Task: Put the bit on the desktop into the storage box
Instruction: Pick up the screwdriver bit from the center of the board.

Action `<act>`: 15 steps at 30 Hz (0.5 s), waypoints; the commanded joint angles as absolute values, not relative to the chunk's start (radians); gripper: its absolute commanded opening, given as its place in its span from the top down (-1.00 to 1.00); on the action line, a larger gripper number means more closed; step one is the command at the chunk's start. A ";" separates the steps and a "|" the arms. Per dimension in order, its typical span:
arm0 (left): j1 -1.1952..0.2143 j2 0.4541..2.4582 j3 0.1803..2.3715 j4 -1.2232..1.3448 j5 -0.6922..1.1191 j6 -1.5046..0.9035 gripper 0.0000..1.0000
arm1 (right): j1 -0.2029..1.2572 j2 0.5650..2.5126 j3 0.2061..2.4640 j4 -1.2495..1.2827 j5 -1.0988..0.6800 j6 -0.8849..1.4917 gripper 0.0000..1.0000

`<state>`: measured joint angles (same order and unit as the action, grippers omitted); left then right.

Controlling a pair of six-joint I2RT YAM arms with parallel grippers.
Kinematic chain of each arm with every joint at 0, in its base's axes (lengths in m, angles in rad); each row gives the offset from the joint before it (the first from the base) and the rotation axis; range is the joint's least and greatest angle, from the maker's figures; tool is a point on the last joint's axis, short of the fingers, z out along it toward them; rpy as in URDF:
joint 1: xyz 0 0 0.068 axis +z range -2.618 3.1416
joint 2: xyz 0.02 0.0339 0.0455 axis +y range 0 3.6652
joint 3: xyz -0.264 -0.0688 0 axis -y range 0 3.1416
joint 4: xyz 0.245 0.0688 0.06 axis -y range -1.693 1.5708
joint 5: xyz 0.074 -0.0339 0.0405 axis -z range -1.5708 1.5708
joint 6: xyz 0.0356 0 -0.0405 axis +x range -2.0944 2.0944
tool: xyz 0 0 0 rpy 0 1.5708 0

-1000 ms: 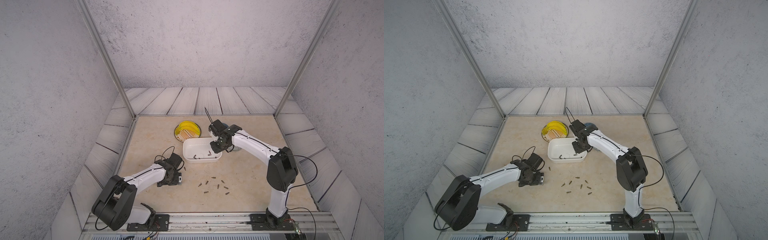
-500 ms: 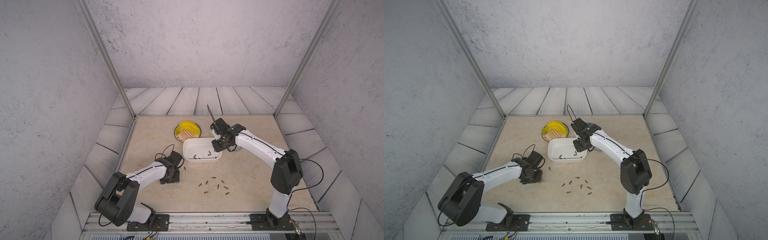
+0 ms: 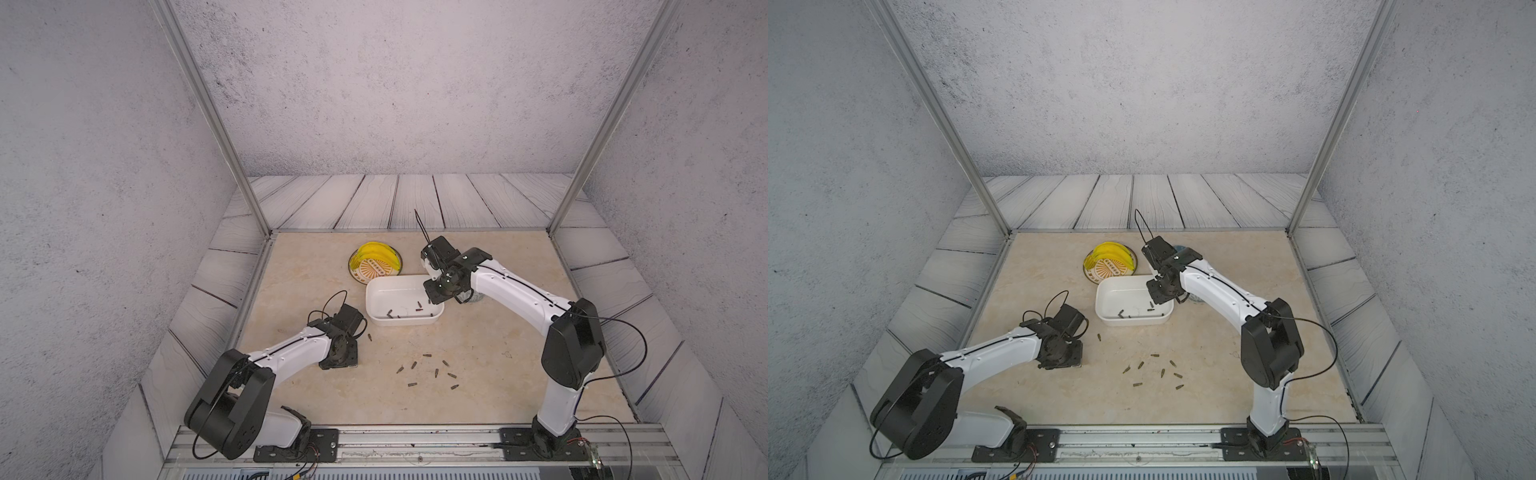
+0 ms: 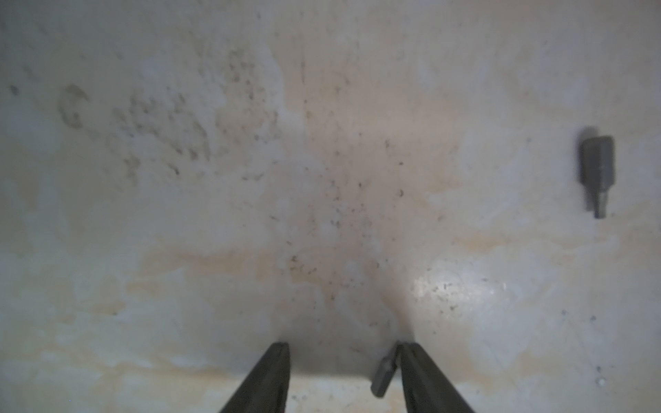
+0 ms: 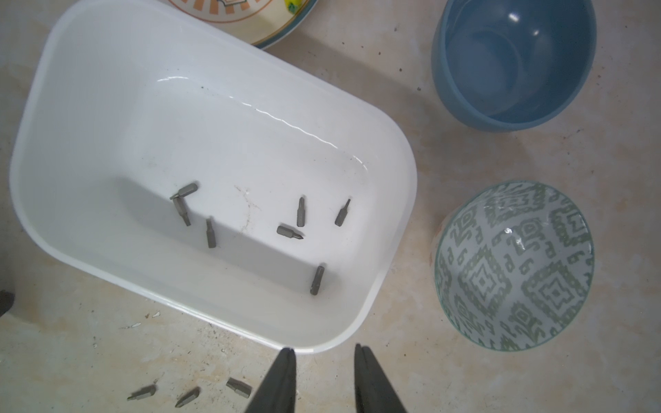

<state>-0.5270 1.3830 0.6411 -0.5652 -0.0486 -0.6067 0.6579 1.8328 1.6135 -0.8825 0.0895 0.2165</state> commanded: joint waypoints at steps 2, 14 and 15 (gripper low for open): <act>-0.542 1.414 0.604 -0.585 0.008 -0.623 0.01 | 0.655 1.783 1.602 -0.904 0.112 0.226 0.35; -0.609 1.440 0.601 -0.572 0.009 -0.665 0.12 | 0.655 1.773 1.586 -0.901 0.123 0.230 0.35; -0.612 1.438 0.600 -0.571 0.008 -0.668 0.14 | 0.655 1.774 1.584 -0.901 0.123 0.230 0.35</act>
<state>-0.5831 1.3930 0.6426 -0.5522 -0.0723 -0.6495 0.6579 1.8133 1.5970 -0.8856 0.1074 0.2184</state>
